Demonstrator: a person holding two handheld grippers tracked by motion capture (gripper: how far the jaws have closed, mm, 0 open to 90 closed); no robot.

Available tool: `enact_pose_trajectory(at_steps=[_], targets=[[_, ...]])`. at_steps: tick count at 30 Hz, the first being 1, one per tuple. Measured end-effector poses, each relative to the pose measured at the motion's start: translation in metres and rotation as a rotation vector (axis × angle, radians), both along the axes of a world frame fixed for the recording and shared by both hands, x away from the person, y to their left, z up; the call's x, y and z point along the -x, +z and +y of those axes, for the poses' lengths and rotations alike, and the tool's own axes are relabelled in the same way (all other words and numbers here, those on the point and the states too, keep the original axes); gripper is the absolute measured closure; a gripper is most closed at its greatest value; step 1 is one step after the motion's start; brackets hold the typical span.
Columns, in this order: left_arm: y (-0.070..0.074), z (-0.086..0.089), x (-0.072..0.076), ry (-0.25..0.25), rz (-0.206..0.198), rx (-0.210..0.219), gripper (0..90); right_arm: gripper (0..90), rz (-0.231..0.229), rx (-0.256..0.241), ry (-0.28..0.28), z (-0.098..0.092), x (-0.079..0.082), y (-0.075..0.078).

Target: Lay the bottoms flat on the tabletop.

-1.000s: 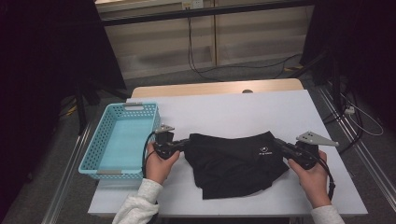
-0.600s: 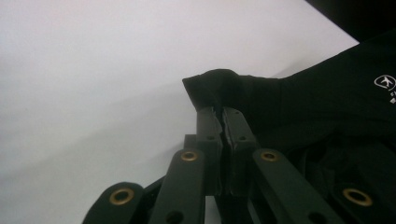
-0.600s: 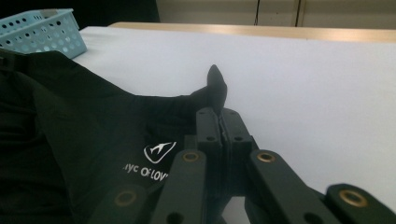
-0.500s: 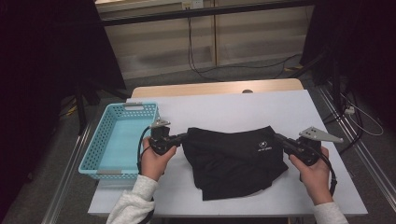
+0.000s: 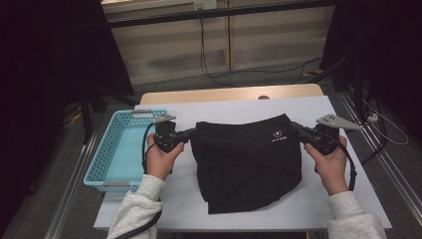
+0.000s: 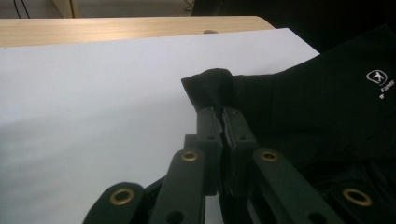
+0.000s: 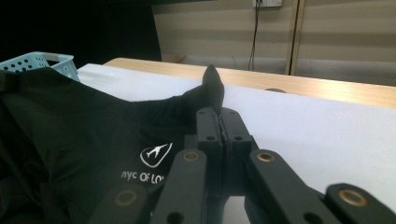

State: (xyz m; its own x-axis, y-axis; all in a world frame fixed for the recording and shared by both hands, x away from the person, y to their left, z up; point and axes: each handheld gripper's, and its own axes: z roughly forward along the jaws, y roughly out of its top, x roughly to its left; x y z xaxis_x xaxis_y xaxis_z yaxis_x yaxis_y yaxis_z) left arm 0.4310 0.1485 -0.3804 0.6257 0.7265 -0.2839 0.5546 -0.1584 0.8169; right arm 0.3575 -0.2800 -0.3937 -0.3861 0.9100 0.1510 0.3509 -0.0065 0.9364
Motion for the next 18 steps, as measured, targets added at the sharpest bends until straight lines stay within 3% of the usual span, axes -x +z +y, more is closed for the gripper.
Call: enact_pose_trajectory(at_steps=[12,18], targets=[[0.003,0.001,-0.005,-0.007,0.003,-0.016,86.5,88.0,-0.009,0.016,-0.004,0.001,0.000,-0.001],[0.000,0.000,-0.014,-0.005,0.024,-0.025,86.5,88.0,-0.001,0.031,-0.001,-0.001,-0.009,-0.002]])
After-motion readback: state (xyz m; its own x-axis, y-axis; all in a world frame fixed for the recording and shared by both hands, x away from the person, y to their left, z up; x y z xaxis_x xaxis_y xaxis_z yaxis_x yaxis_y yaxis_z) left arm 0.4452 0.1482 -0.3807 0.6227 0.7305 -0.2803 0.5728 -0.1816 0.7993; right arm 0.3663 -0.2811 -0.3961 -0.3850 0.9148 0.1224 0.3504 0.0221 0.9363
